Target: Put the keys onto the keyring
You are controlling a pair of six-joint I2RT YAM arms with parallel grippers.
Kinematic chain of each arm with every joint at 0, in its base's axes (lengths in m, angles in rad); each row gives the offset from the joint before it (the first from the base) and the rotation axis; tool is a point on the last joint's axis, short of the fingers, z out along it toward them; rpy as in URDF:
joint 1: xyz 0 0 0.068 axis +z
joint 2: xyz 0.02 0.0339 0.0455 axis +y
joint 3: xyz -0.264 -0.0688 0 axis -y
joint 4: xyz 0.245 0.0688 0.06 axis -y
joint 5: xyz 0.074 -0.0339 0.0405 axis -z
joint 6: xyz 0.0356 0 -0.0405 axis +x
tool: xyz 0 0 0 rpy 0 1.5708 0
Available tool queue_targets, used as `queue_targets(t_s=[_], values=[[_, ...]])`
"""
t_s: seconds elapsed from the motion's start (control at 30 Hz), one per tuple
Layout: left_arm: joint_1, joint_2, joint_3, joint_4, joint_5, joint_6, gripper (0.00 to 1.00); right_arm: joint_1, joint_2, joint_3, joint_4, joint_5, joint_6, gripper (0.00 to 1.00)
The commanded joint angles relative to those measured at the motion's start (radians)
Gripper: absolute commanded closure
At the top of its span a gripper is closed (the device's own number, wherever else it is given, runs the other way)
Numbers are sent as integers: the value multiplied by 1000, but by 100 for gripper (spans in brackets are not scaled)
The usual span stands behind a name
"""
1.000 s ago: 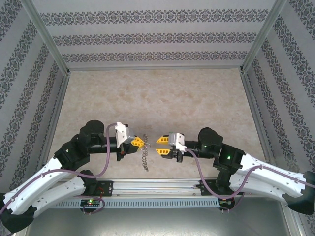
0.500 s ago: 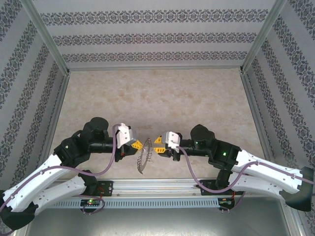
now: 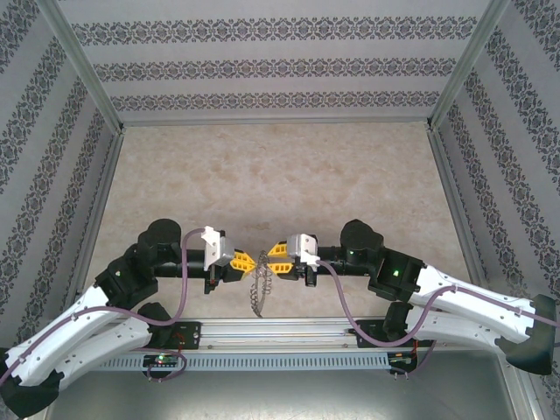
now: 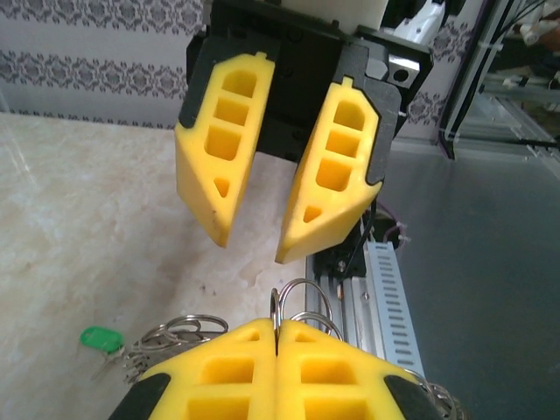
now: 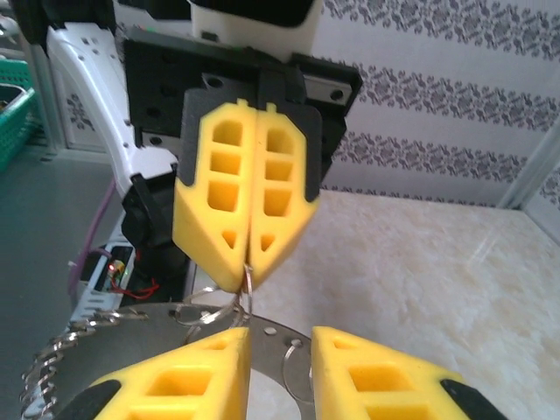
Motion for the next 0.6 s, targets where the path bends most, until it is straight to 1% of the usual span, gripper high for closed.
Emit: queue_targets(t_s=[0.0,0.23,0.33,0.43,0.57], values=[[-2,-24,-30,173,39,-57,100,6,3,-1,54,-85,15,76],[-1,-34,-67,280,66,-95,100,6,17,0,60,-78,24,77],[-1,-34,-69,287,71,-94,100,6,21,-2,61,-49,25,78],[-2,-40,-69,285,69,-93,100,1,-7,-24,80,-27,33,78],[-1,-46,-74,294,71,-94,100,-18,-20,-42,97,-53,56,78]])
